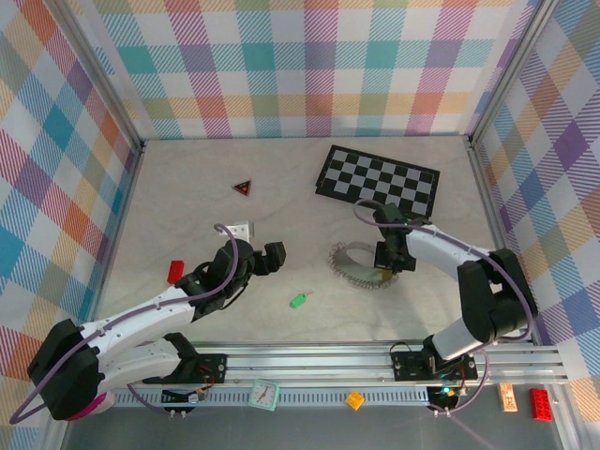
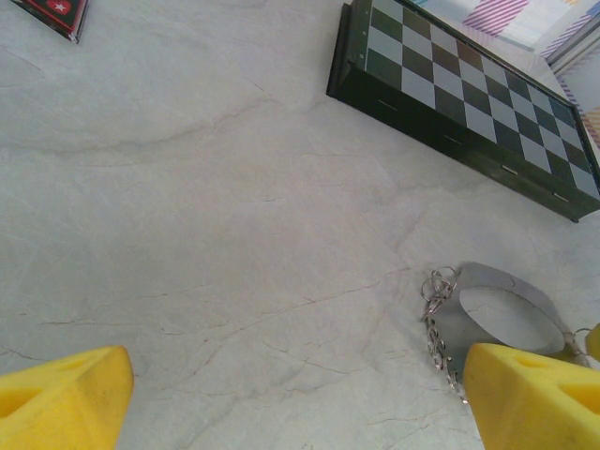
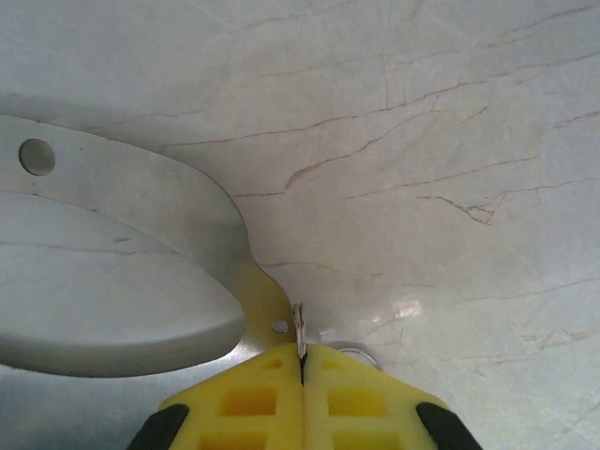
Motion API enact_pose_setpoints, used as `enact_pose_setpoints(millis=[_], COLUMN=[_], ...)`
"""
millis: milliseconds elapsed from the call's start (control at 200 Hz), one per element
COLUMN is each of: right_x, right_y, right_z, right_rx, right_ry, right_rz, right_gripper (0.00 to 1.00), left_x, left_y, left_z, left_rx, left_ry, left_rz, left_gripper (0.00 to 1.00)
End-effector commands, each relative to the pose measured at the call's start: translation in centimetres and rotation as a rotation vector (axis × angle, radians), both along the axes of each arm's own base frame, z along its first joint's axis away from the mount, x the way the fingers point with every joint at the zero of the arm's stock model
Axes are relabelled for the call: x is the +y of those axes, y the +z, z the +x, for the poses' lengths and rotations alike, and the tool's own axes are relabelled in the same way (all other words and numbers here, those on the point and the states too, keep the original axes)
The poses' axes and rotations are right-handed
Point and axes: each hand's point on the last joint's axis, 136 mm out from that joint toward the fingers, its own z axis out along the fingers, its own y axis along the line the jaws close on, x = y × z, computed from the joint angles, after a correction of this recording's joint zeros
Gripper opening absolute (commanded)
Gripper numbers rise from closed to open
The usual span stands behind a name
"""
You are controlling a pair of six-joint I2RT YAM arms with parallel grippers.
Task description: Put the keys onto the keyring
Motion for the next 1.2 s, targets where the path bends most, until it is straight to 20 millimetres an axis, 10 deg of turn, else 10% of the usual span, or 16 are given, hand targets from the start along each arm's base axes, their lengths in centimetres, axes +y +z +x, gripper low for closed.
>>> enact_pose_setpoints(millis=[0, 540, 800, 1195], right_x=[1.1, 7.0, 10.2, 15.2], right_y=[4.0, 20.2, 23.2, 24.1], right_z=[1.2, 3.9, 4.1, 4.7], right_rx=[-0.118, -0.81, -0.997, -1.045], right_ry=[0.071, 0.514, 0.719, 1.016], right_rz=[0.066, 0.295, 0.38, 0.513], right_gripper=[0.0, 0.0, 0.0, 0.0], left_x=[0.0, 0.2, 0.6, -4.0], left_y=[1.5, 10.5, 14.3, 16.2], left_z=[0.0, 0.7, 2.2, 1.4], left_rx=[-0.04, -0.329, -0.435, -0.559], left_ry=[-0.004, -0.13, -0.113, -0.482], left_rz=[0.014, 0.237, 0.406, 0.447], left_gripper=[0.9, 0.9, 0.88, 0.55])
